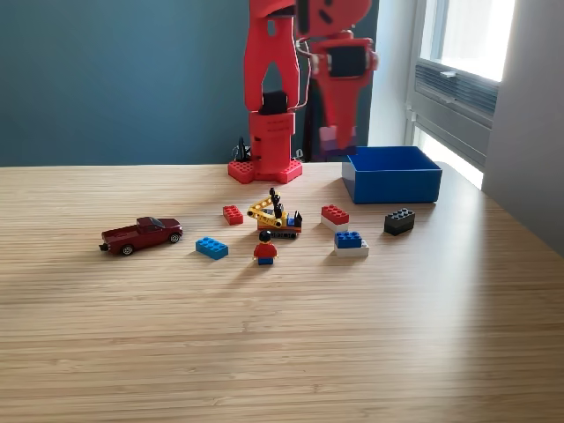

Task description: Grasp a lego block and put it in the bin.

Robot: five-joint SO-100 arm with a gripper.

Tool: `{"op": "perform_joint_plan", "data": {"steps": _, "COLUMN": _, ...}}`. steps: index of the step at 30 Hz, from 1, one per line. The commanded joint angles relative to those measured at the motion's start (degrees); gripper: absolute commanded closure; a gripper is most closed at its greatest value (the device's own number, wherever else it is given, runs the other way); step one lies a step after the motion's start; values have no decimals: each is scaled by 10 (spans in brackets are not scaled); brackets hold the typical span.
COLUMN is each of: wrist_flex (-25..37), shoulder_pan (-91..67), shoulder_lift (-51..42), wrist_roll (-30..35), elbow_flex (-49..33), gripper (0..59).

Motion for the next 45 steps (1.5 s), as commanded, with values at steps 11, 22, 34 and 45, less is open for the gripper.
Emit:
{"op": "perform_joint_plan", "data": {"steps": 11, "wrist_flex": 6, "shoulder_pan": -378, "shoulder_lift": 22, "wrist_roll": 43, "elbow_flex": 42, "gripper": 586}}
{"op": "perform_joint_plan", "data": {"steps": 22, "wrist_flex": 6, "shoulder_pan": -437, "shoulder_lift": 21, "wrist_roll": 18, "elbow_flex": 67, "gripper": 586}}
{"op": "perform_joint_plan", "data": {"steps": 34, "wrist_flex": 6, "shoulder_pan": -437, "shoulder_lift": 21, "wrist_roll": 8, "elbow_flex": 93, "gripper": 203}}
{"op": "perform_joint_plan", "data": {"steps": 45, "wrist_flex": 5, "shoulder_pan": -339, "shoulder_lift": 21, "wrist_roll": 9, "elbow_flex": 72, "gripper": 546}}
